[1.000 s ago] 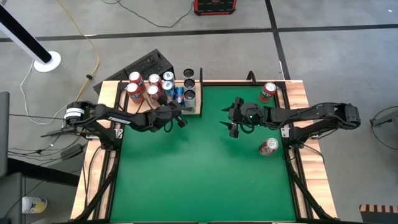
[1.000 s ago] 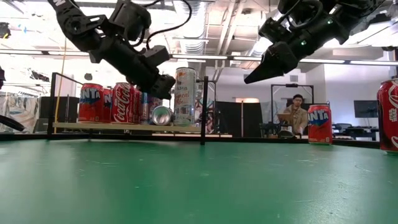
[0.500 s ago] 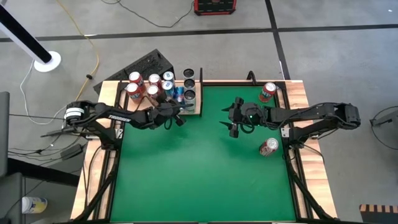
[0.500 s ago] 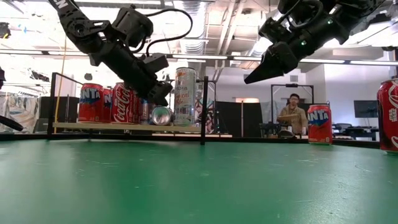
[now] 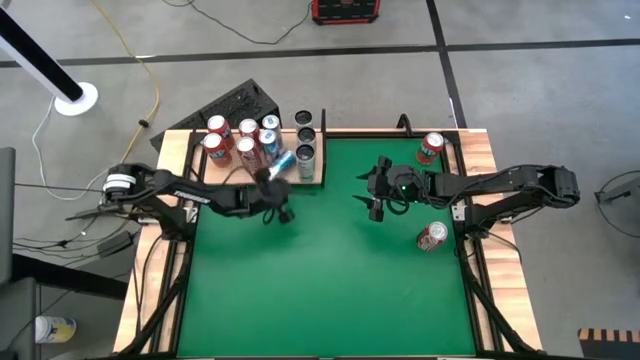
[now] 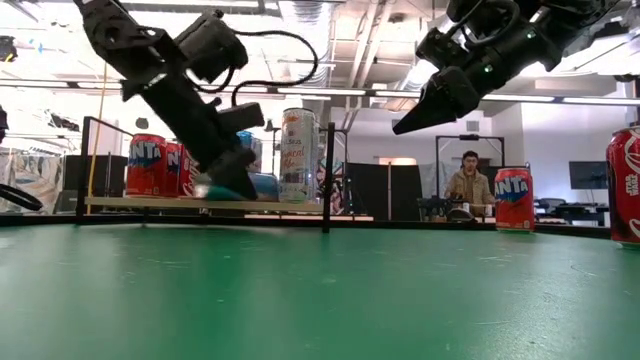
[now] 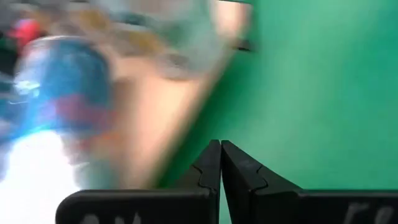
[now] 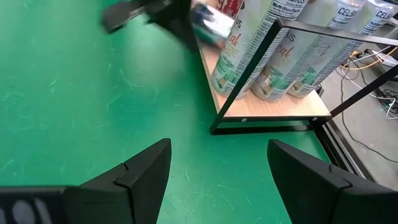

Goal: Place canned beverage on shelf
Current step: Put the blue soda can on the shelf aligned with the other blue soda cans

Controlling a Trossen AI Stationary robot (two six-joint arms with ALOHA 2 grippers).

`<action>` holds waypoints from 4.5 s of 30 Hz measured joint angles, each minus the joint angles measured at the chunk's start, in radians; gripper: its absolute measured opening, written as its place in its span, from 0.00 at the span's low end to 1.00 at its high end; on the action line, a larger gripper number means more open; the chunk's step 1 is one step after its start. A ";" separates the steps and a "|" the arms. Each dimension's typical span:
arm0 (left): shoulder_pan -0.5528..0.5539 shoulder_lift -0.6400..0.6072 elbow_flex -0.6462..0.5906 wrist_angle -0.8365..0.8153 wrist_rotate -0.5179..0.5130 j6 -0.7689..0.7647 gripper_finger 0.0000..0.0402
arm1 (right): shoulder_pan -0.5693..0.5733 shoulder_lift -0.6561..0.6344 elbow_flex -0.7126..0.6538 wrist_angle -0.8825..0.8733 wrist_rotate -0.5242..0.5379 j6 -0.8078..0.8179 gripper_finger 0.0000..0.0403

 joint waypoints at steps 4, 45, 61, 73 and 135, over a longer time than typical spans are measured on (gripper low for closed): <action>-0.120 -0.049 0.024 -0.113 0.042 -0.087 0.00 | -0.001 0.000 0.000 0.001 0.000 -0.002 0.72; -0.246 -0.131 0.333 -0.874 0.380 0.076 0.78 | 0.016 0.000 0.000 0.041 0.000 -0.041 0.72; -0.623 -0.126 0.203 -0.998 0.629 -0.135 0.72 | 0.006 0.000 0.000 0.053 0.000 -0.011 0.72; -0.762 -0.091 0.036 -0.805 0.535 -0.193 0.64 | 0.014 0.000 0.000 0.057 -0.054 0.019 0.72; 0.031 0.271 -0.280 1.347 0.926 0.127 0.53 | 0.088 0.347 0.140 0.695 -0.371 0.079 0.72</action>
